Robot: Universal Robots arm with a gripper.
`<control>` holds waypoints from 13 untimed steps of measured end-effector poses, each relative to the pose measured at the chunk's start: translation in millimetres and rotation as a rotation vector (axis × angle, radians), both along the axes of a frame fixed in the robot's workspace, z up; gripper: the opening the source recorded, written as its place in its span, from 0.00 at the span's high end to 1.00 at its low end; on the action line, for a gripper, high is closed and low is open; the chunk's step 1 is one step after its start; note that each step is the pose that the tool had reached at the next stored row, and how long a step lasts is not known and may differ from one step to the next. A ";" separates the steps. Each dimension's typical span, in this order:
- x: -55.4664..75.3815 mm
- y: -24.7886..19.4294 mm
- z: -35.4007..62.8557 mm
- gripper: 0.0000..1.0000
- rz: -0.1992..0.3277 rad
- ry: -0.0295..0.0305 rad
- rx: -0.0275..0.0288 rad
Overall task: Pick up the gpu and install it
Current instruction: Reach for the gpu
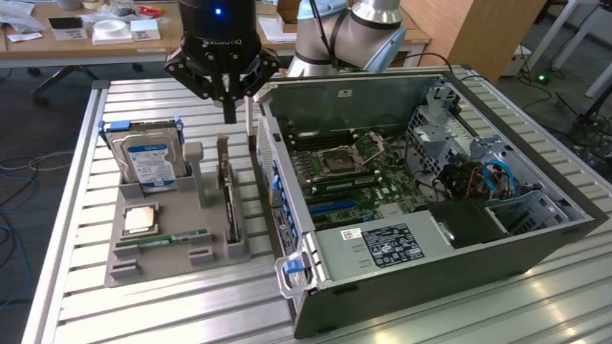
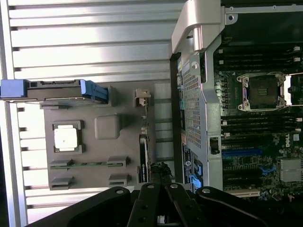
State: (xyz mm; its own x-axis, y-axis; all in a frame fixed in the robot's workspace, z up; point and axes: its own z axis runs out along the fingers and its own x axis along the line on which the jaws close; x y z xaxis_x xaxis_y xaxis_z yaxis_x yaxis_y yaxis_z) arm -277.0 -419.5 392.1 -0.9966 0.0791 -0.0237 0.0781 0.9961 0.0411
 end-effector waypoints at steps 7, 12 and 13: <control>0.0 -1.5 0.0 0.89 0.000 0.0000 -0.0007; -0.1 -3.6 0.0 0.89 0.000 0.0001 -0.0015; -0.2 -4.2 0.1 0.89 0.000 0.0001 -0.0019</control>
